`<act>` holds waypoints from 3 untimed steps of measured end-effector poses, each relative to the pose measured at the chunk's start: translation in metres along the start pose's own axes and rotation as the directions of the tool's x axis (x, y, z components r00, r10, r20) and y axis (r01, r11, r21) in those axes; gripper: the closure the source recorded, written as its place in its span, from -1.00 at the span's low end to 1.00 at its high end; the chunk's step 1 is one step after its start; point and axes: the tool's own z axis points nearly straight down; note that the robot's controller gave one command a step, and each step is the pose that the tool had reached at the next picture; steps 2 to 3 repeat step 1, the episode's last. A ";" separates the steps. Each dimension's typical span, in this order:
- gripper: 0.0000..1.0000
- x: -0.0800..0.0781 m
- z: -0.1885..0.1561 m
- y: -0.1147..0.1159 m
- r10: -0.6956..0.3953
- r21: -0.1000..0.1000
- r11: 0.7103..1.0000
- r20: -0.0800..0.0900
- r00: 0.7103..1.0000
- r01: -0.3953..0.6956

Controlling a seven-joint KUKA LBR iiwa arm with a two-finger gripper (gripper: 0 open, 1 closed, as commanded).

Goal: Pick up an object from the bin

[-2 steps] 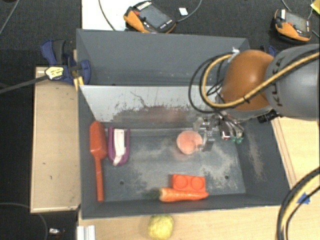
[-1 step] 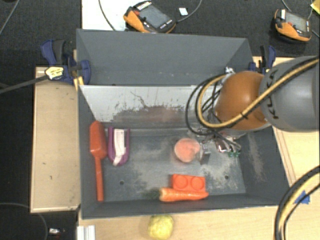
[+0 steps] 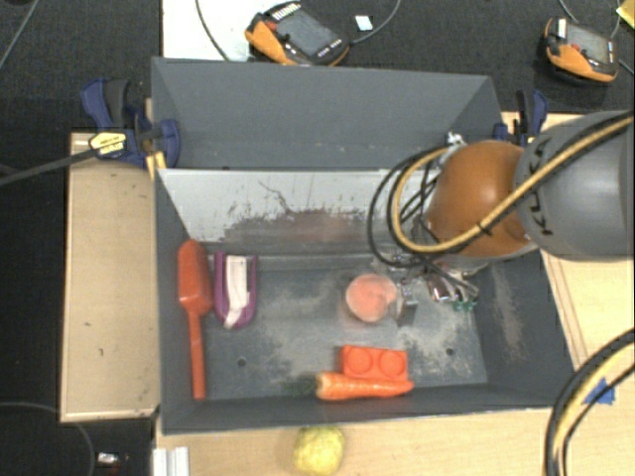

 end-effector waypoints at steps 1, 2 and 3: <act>1.00 -0.010 -0.096 -0.006 -0.008 -0.003 1.000 -0.013 1.000 0.008; 1.00 -0.010 -0.096 -0.006 -0.008 -0.003 1.000 -0.013 1.000 0.008; 1.00 -0.010 -0.096 -0.006 -0.008 -0.003 1.000 -0.013 1.000 0.008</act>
Offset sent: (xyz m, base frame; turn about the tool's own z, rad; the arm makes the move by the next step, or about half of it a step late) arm -0.0151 -0.0180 0.2526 -0.0570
